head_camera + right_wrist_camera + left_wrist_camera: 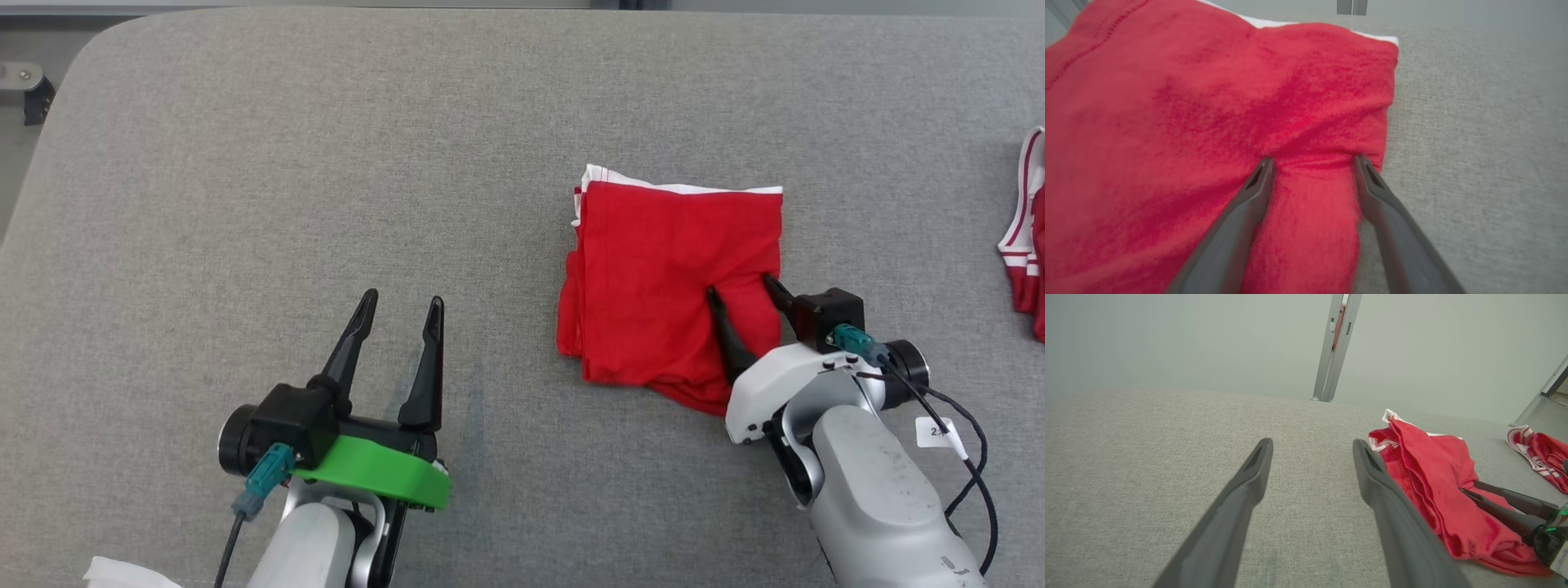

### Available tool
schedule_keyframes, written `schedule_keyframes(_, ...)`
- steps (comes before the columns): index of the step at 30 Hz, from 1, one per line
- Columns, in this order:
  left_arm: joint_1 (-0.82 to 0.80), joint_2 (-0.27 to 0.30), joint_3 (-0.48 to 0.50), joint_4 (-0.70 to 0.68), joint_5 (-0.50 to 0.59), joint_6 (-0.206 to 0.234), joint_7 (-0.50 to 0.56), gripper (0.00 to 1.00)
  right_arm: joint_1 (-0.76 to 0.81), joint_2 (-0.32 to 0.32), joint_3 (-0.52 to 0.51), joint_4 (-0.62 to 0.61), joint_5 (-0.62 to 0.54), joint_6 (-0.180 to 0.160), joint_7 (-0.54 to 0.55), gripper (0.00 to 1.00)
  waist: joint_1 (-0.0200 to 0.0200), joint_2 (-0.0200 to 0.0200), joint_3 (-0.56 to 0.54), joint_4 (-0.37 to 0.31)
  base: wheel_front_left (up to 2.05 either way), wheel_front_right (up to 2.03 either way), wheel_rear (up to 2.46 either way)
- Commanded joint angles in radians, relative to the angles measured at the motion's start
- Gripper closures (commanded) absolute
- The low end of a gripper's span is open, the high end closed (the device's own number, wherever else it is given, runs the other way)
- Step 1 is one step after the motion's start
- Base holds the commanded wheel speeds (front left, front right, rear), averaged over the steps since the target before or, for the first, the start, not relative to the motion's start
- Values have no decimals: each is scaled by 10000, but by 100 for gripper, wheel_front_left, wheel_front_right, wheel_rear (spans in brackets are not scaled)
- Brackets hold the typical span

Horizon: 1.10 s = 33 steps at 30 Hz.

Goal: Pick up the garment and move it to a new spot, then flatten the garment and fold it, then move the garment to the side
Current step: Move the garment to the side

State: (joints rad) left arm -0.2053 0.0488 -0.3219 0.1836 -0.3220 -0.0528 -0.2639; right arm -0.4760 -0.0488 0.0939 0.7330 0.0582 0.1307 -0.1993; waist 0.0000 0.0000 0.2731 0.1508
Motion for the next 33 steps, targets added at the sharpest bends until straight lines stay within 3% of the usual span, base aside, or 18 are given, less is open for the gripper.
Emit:
schedule_keyframes(1,-55,38,38,20,-74,46,-3,0,-13,-44,-184,65,-178,-3,-95,0,0,0,-31,-60,0,0,0)
schedule_keyframes(9,-18,38,-43,51,-118,-1,-3,0,263,-39,-544,177,-392,-8,-103,0,0,0,-118,-241,0,0,0)
schedule_keyframes(20,-139,38,-157,76,-216,17,-3,0,-137,15,558,770,487,12,978,0,0,0,-34,-11,0,0,0)
schedule_keyframes(21,-140,38,-139,85,-212,20,-3,0,-176,19,657,801,527,17,998,28,0,0,-40,-15,0,0,0)
schedule_keyframes(22,-135,38,-112,94,-203,35,-3,0,-240,29,790,802,441,17,989,100,0,0,-54,-37,0,0,0)
schedule_keyframes(33,20,38,80,82,197,-117,-3,0,-1121,-1208,2382,587,-1070,-9,274,100,0,0,-369,-942,0,0,0)
